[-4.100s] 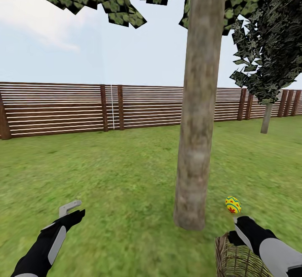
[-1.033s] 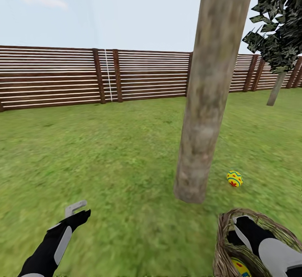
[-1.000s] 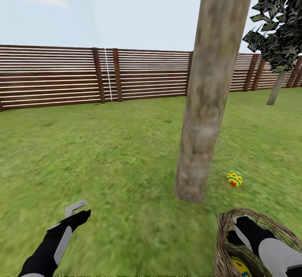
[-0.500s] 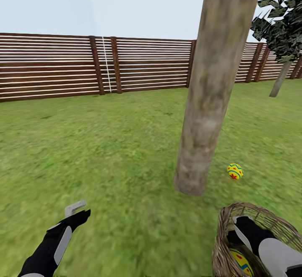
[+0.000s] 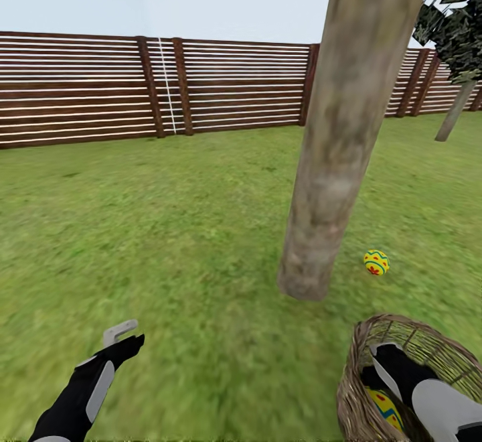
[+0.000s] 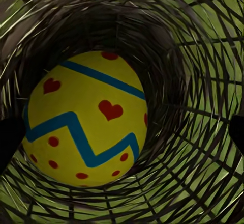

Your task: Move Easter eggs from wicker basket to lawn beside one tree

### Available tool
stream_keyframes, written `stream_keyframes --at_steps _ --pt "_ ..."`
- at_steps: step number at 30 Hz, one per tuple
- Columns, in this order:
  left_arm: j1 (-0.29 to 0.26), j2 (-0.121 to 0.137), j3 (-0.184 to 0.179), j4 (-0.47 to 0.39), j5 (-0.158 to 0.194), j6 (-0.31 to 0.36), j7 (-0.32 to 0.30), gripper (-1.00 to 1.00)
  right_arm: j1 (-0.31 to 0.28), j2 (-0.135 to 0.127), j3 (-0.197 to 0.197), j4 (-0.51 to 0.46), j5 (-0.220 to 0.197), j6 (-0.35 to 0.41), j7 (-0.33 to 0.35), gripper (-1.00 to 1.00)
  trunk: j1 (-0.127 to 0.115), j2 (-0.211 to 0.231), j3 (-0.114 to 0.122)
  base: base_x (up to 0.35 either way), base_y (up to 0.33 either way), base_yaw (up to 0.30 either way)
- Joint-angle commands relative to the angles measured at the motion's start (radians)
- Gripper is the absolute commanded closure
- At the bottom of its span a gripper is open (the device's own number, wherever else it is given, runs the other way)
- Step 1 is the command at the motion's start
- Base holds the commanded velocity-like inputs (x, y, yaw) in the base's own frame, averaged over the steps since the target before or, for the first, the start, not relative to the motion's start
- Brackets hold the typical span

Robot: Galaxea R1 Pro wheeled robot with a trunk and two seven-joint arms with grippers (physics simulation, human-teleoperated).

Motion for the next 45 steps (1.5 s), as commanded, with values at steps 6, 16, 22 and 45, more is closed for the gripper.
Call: stream_keyframes --at_steps 6,16,22,45 --pt "-0.001 0.000 -0.001 -0.002 0.011 0.005 0.006 -1.00 0.000 -0.001 0.007 -0.002 -0.009 0.004 -0.003 -1.00 0.002 -0.002 -0.024 0.000 0.000 0.000" --pt "0.000 -0.001 -0.001 -0.002 0.011 0.005 0.006 -1.00 0.000 -0.001 0.007 -0.003 -0.009 0.004 -0.003 -1.00 0.007 -0.004 -0.063 0.000 0.000 0.000" --pt "-0.001 -0.001 -0.002 -0.002 0.011 0.005 0.006 -1.00 0.000 -0.001 0.004 -0.004 -0.009 0.003 -0.003 -1.00 0.010 -0.006 -0.086 0.000 0.000 0.000" --pt "0.000 -0.016 -0.004 -0.002 0.009 0.005 0.006 -1.00 0.000 0.017 0.009 -0.023 -0.009 0.004 -0.003 -1.00 0.013 -0.007 -0.113 0.000 0.000 0.000"
